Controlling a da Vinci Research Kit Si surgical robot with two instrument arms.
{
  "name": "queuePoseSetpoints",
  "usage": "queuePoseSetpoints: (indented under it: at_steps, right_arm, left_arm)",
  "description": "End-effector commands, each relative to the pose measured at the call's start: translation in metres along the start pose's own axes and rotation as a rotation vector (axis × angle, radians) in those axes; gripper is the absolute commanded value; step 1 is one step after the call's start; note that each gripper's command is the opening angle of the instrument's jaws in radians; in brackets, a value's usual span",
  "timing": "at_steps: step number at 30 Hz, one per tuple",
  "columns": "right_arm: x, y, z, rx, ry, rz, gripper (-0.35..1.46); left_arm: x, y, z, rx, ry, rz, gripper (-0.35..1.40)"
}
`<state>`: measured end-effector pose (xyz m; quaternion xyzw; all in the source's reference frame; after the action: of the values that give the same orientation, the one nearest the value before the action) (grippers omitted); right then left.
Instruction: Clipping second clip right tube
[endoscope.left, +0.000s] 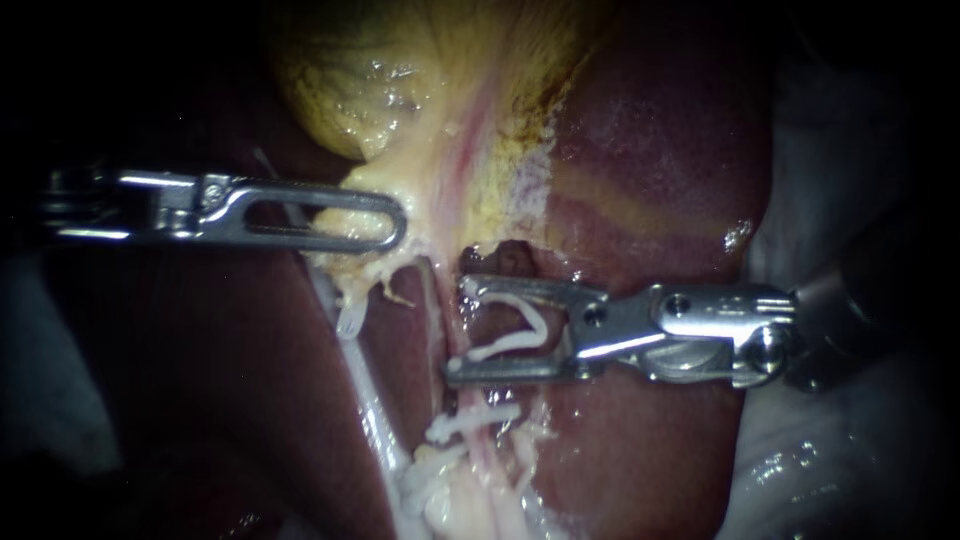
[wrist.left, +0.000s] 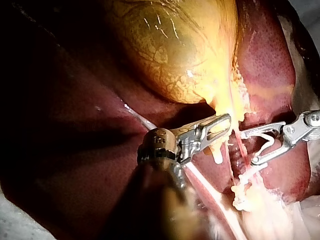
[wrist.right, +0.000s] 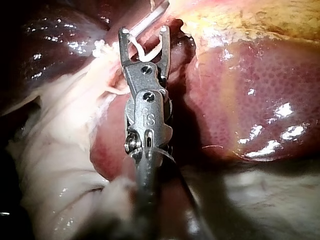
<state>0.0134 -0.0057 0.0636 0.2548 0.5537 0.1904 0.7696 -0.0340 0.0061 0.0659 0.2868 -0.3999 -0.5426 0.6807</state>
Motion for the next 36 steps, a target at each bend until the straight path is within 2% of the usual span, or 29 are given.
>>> queuePoseSetpoints:
  at_steps: [1,9,13,18,27,36]
  right_arm:
    - [-0.0001,-0.0001,0.0001,0.003,-0.001,0.007,0.46]
    - [0.0000,-0.0007,0.0009,0.047,-0.005,0.056,0.46]
    - [0.0003,-0.0010,0.0014,0.087,0.012,0.096,0.44]
    - [0.0005,-0.0014,0.0024,0.129,0.005,0.124,0.42]
    - [-0.0006,-0.0020,0.0032,0.138,-0.015,0.158,0.41]
    - [-0.0008,-0.0022,0.0036,0.164,-0.022,0.190,0.40]
  left_arm:
    - [0.0000,0.0000,0.0000,-0.001,0.000,0.000,-0.35]
    - [0.0000,-0.0001,0.0000,-0.001,-0.001,0.000,-0.35]
    - [0.0000,-0.0001,0.0000,-0.001,-0.001,0.000,-0.35]
    - [0.0000,-0.0001,0.0000,-0.001,-0.001,0.000,-0.35]
    - [0.0001,-0.0002,0.0000,-0.001,-0.001,0.000,-0.35]
    - [0.0001,-0.0002,0.0000,-0.001,-0.001,0.000,-0.35]
